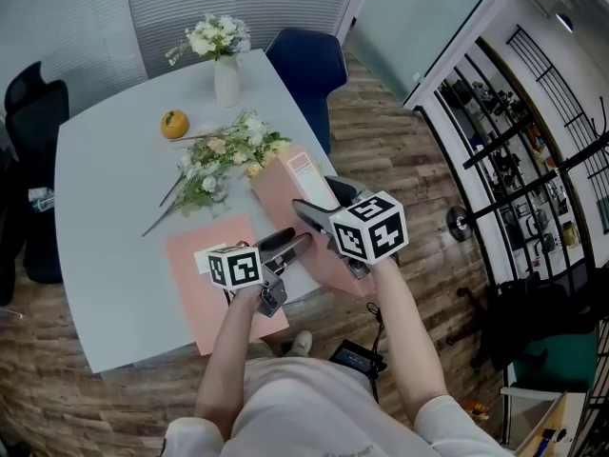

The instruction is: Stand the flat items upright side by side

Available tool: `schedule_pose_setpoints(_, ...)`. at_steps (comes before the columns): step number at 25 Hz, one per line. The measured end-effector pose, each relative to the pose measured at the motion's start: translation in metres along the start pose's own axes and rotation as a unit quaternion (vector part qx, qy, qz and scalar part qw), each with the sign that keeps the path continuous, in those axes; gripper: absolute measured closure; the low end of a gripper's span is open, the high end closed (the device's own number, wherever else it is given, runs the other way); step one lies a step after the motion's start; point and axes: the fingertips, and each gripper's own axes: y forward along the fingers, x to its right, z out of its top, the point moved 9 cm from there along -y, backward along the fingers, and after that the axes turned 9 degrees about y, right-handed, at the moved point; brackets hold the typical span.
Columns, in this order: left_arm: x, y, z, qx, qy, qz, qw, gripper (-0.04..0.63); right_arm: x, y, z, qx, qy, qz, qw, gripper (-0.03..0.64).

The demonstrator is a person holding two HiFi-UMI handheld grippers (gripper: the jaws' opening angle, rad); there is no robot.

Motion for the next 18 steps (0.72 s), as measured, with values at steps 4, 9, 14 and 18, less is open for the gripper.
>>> schedule_pose_setpoints(4, -0.001, 0.0, 0.001, 0.004, -0.003, 0.001, 1.0, 0.308, 0.0, -0.002, 0.001, 0.018, -0.001, -0.005, 1.0, 0.301)
schedule_pose_setpoints(9, 0.0, -0.002, 0.001, 0.011, -0.007, 0.002, 0.9999, 0.308, -0.005, -0.006, 0.002, 0.044, -0.01, -0.011, 0.999, 0.301)
schedule_pose_setpoints(14, -0.001, -0.003, -0.001, 0.015, -0.013, 0.003, 0.9998, 0.308, -0.007, -0.009, 0.002, 0.074, -0.018, -0.013, 0.997, 0.301)
schedule_pose_setpoints(18, 0.0, -0.002, -0.002, 0.011, -0.013, 0.001, 0.9999, 0.308, -0.007, -0.011, 0.001, 0.092, -0.027, -0.021, 0.995, 0.301)
